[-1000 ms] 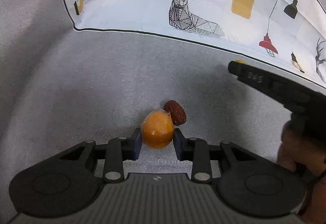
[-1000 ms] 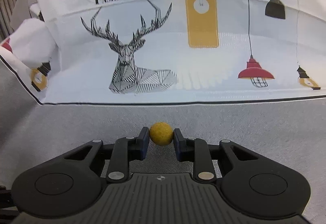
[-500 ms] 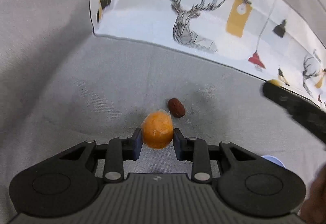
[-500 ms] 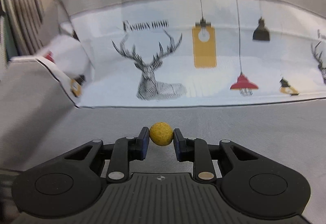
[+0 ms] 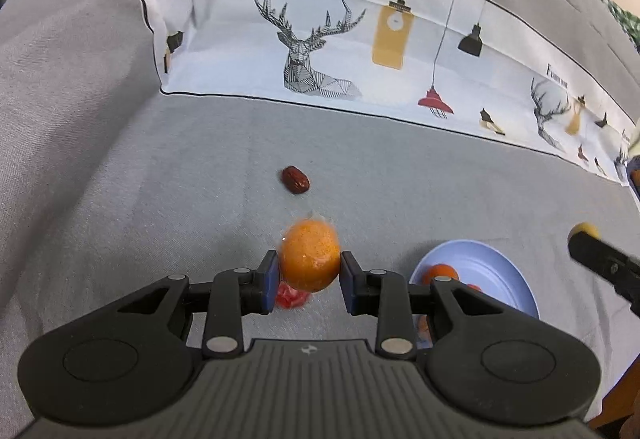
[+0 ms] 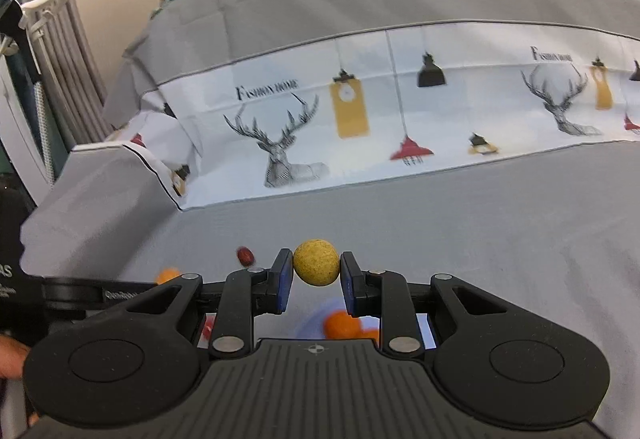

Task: Organize fruits
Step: 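Carry the wrapped orange with the left tool while the right tool carries the yellow fruit to the plate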

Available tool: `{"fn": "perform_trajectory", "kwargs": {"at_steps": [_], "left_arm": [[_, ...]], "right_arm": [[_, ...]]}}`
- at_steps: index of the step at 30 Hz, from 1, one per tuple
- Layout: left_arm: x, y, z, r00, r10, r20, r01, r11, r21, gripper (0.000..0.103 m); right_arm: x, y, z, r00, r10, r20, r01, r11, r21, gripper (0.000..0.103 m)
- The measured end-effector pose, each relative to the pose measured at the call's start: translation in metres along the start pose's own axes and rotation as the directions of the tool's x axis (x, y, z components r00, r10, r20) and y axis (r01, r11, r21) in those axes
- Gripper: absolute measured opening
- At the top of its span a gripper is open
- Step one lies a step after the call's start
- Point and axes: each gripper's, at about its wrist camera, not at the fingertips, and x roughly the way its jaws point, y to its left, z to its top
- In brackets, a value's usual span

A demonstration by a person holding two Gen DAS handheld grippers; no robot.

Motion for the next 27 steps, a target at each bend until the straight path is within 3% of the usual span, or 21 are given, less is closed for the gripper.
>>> {"fn": "perform_trajectory", "kwargs": {"at_steps": [3, 7, 15, 27], "left_arm": [[0.007, 0.002, 0.002, 1.0, -0.001, -0.01, 0.001, 1.0, -0.006, 0.035], [0.017, 0.004, 0.005, 0.999, -0.024, -0.036, 0.022, 0.999, -0.046, 0.035], [0.025, -0.003, 0.007, 0.998, -0.034, -0.049, 0.034, 0.999, -0.011, 0.035], [0.03, -0.013, 0.008, 0.997, -0.059, -0.048, 0.058, 0.998, -0.009, 0.035]], "right_arm": [[0.007, -0.006, -0.002, 0.999, -0.043, -0.009, 0.042, 0.997, -0.063, 0.027], [0.017, -0.023, -0.002, 0.997, -0.069, -0.031, 0.068, 0.997, -0.036, 0.027], [0.025, -0.044, 0.001, 0.991, -0.12, -0.057, 0.121, 0.993, 0.015, 0.027], [0.023, -0.052, -0.005, 0.985, -0.153, -0.081, 0.151, 0.988, -0.03, 0.027]]}}
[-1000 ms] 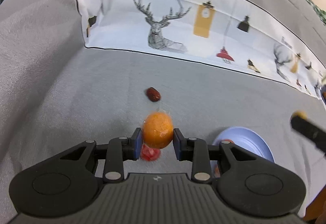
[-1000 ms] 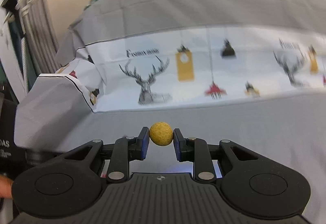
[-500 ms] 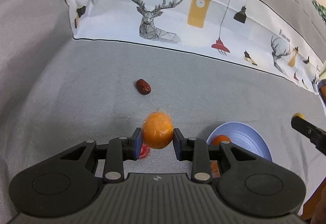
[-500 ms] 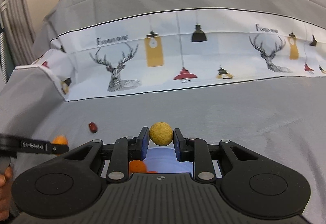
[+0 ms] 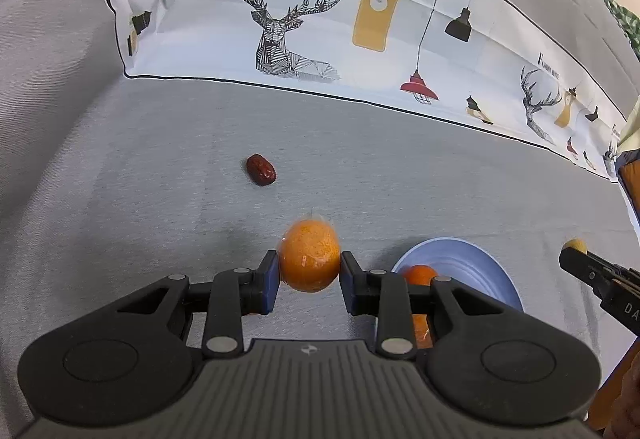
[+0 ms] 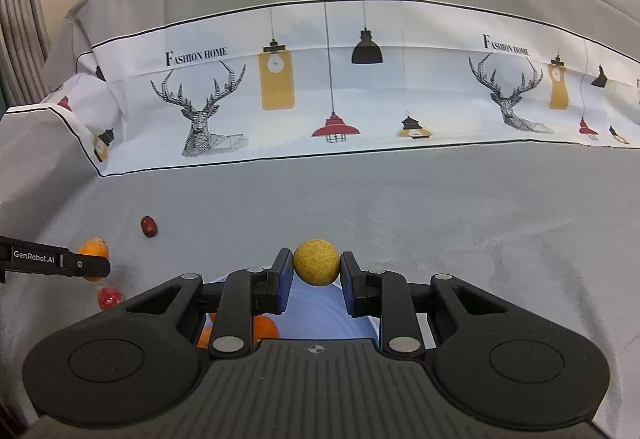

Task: Organize fruits
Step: 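Carry the wrapped orange with the left tool while the right tool carries the yellow fruit to the plate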

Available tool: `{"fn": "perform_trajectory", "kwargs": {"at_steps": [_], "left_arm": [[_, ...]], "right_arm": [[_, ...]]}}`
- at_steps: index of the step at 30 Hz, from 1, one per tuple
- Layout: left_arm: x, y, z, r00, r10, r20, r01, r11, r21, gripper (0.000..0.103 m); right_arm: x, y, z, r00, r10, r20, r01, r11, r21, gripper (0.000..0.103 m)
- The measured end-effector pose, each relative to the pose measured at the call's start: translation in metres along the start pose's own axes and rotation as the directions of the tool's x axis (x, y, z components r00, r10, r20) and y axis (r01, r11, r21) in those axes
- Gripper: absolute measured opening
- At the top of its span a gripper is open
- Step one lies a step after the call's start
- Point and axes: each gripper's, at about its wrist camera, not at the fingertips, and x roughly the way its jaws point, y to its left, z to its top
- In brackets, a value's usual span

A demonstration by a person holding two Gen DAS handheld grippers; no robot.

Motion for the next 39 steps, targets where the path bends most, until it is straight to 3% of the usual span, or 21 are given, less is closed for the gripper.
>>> {"fn": "perform_trajectory", "kwargs": {"at_steps": [12, 18, 22, 29, 34, 39], "left_arm": [[0.007, -0.008, -0.001, 1.0, -0.017, -0.014, 0.017, 1.0, 0.018, 0.035], [0.009, -0.021, -0.006, 0.997, -0.076, -0.034, 0.078, 0.994, 0.077, 0.035], [0.006, -0.037, -0.011, 0.992, -0.122, -0.025, 0.124, 0.98, 0.158, 0.035], [0.01, -0.065, -0.027, 0.979, -0.187, -0.077, 0.201, 0.941, 0.271, 0.035], [0.012, -0.081, -0.039, 0.973, -0.208, -0.101, 0.23, 0.906, 0.354, 0.035], [0.016, -0.088, -0.045, 0.97, -0.212, -0.122, 0.244, 0.888, 0.389, 0.035]], "right_arm": [[0.002, 0.002, 0.001, 1.0, 0.004, -0.007, -0.004, 1.0, -0.012, 0.027], [0.003, 0.006, 0.0, 1.0, 0.006, -0.012, -0.007, 1.0, -0.027, 0.027], [0.004, 0.006, 0.0, 1.0, 0.007, -0.016, -0.008, 0.999, -0.031, 0.027], [0.006, 0.008, -0.001, 0.999, 0.014, -0.03, -0.016, 0.999, -0.041, 0.027], [0.008, 0.011, -0.002, 0.998, 0.026, -0.049, -0.029, 0.998, -0.057, 0.027], [0.009, 0.014, -0.002, 0.998, 0.032, -0.06, -0.036, 0.997, -0.074, 0.027]]}}
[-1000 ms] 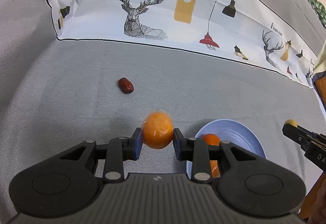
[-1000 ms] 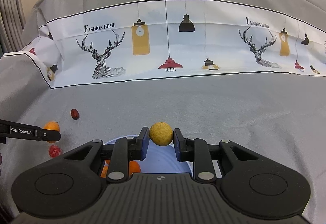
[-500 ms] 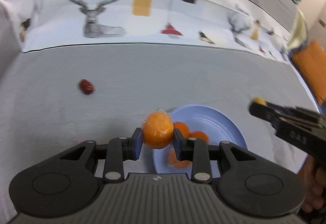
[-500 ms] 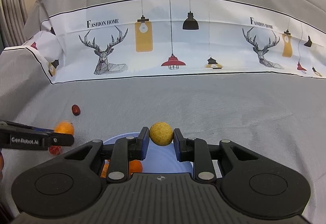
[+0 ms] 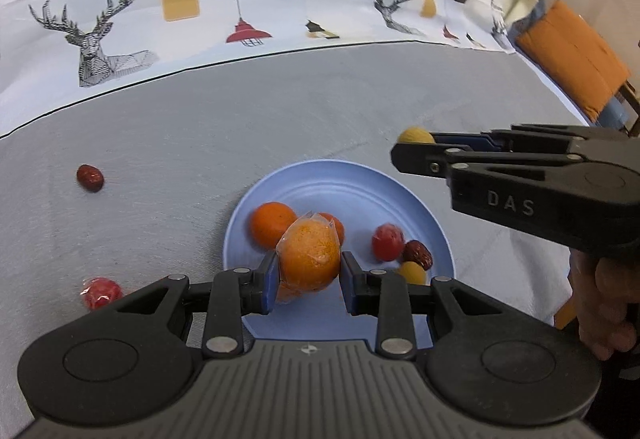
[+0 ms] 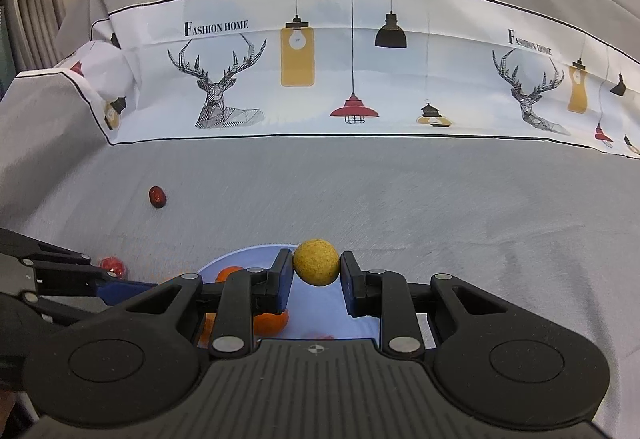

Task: Organize fruits
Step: 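Carry the wrapped orange with the left tool while the right tool carries the yellow fruit to the plate, then open the left tool onto the plate while the right tool releases the yellow fruit there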

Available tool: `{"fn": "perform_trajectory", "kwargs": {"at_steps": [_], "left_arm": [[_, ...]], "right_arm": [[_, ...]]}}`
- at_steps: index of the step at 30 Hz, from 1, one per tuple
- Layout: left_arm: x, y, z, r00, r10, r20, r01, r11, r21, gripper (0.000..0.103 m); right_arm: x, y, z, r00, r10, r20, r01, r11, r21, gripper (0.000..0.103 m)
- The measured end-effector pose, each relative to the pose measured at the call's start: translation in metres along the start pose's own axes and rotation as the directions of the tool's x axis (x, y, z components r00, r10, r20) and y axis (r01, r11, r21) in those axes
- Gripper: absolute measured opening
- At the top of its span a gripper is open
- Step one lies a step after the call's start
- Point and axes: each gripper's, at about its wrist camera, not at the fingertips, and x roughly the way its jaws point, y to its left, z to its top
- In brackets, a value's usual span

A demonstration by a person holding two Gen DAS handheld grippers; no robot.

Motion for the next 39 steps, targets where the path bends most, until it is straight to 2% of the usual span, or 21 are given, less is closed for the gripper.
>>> {"fn": "perform_trajectory", "kwargs": {"at_steps": [10, 28, 34, 39], "left_arm": [[0.0024, -0.0034, -0.0004, 1.0, -0.023, -0.007, 0.023, 0.999, 0.023, 0.035], [0.0029, -0.0035, -0.0005, 1.0, -0.024, -0.006, 0.024, 0.999, 0.03, 0.035], [0.0034, -0.002, -0.0004, 0.999, -0.051, -0.008, 0.051, 0.998, 0.023, 0.037], [0.0029, -0.0028, -0.0009, 0.999, -0.05, -0.006, 0.05, 0.999, 0.019, 0.038]], "right_arm": [[0.0013, 0.0015, -0.0004, 1.0, 0.008, -0.008, -0.008, 1.0, -0.009, 0.027], [0.0019, 0.0019, 0.0002, 1.0, 0.015, -0.014, -0.016, 1.0, -0.012, 0.027], [0.0016, 0.0023, 0.0004, 1.0, 0.018, -0.013, -0.019, 1.0, -0.008, 0.027], [0.0012, 0.0012, 0.0, 1.0, 0.014, -0.012, -0.014, 1.0, -0.002, 0.034]]}}
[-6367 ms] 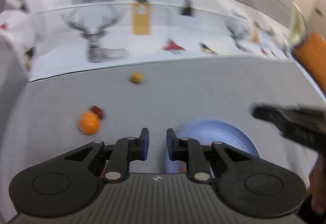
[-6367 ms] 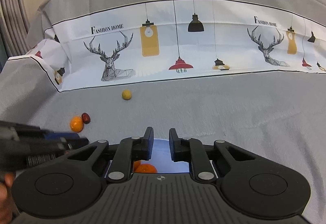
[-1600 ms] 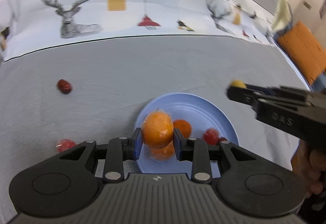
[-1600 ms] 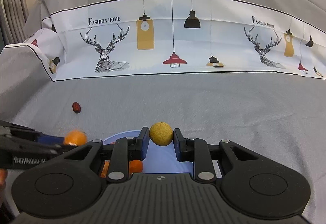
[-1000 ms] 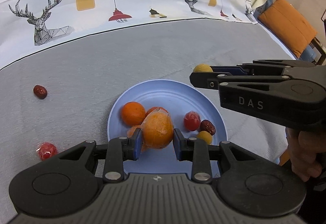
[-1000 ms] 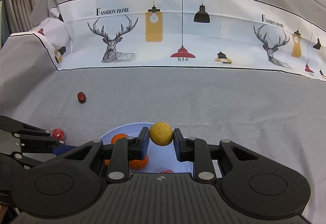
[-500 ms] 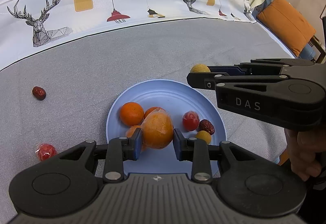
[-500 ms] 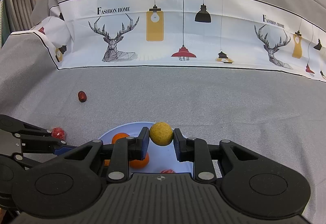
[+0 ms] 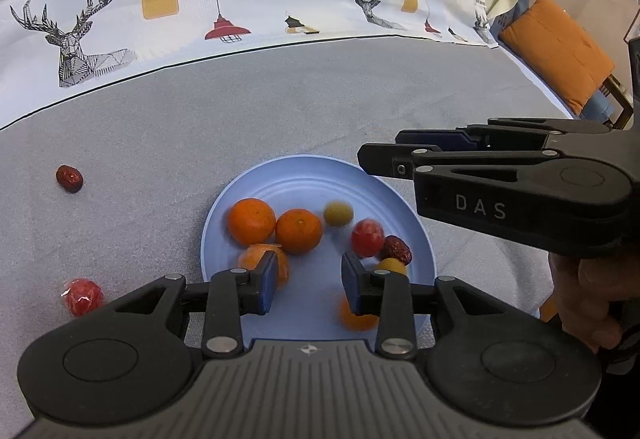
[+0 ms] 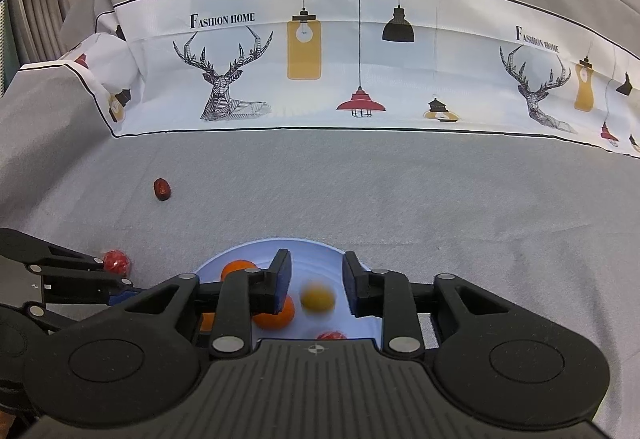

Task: Organize fruits
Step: 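Open the left tool onto the plate while the right tool releases the yellow fruit there, then move both open tools toward the date and the wrapped red fruit on the cloth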

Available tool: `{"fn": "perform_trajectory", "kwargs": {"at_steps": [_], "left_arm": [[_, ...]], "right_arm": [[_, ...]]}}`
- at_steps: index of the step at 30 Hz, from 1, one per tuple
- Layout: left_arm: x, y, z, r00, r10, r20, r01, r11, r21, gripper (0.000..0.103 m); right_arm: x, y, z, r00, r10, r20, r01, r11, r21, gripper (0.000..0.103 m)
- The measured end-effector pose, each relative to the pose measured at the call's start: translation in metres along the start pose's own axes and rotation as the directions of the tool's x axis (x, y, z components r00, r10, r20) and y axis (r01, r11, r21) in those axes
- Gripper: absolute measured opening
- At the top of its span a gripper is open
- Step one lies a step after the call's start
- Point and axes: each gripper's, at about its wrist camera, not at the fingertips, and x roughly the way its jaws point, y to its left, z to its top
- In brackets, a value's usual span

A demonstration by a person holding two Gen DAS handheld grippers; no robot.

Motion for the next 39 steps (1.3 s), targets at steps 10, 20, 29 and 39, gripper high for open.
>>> {"fn": "perform_trajectory", "kwargs": {"at_steps": [10, 20, 29, 39], "left_arm": [[-0.002, 0.0, 0.0, 1.0, 0.005, 0.006, -0.005, 1.0, 0.0, 0.038], [-0.004, 0.003, 0.001, 1.0, 0.005, 0.017, -0.005, 1.0, -0.019, 0.038], [-0.007, 0.005, 0.001, 0.999, 0.021, 0.029, -0.02, 0.999, -0.032, 0.038], [-0.018, 0.023, 0.01, 0.992, 0.099, 0.079, -0.093, 0.993, -0.076, 0.032]], "right_arm": [[0.0, -0.001, 0.001, 1.0, -0.002, 0.001, 0.002, 1.0, -0.001, 0.034], [0.0, -0.001, 0.001, 1.0, -0.007, 0.002, 0.007, 1.0, 0.0, 0.034], [-0.001, 0.0, 0.002, 1.0, -0.019, 0.01, 0.019, 1.0, 0.001, 0.034], [-0.005, 0.003, 0.003, 0.998, -0.028, 0.049, 0.029, 1.0, -0.011, 0.025]]}}
